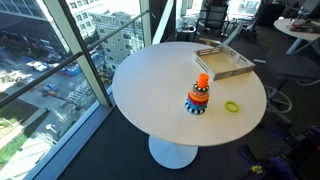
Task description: Put the green ring around the orange rod
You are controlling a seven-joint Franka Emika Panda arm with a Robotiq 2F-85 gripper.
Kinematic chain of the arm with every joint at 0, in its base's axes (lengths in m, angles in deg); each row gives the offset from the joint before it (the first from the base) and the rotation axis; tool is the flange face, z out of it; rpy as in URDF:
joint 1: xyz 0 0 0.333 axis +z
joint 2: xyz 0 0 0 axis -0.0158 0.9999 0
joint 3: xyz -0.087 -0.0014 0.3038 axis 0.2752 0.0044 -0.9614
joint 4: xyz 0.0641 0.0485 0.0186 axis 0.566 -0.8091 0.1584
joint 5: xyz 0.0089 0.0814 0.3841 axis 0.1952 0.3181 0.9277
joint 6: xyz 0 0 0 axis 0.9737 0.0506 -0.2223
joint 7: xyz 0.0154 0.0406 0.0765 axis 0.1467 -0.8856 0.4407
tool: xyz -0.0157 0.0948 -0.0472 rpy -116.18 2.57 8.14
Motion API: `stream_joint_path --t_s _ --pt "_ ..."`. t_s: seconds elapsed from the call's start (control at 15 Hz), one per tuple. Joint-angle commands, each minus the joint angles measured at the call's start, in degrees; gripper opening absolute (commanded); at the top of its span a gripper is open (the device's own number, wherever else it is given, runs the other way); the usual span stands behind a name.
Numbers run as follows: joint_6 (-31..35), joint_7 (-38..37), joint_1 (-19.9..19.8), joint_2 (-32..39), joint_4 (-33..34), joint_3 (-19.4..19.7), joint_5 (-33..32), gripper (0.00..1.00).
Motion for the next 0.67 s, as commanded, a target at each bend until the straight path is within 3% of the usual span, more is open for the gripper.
stream_joint_path --t_s 0.0,0.6 --pt "-0.3 -0.5 1.1 -0.1 0.2 0.8 -0.4 1.0" --pt "1.5 -1.8 3.0 2.6 -0.8 0.0 0.7 1.0"
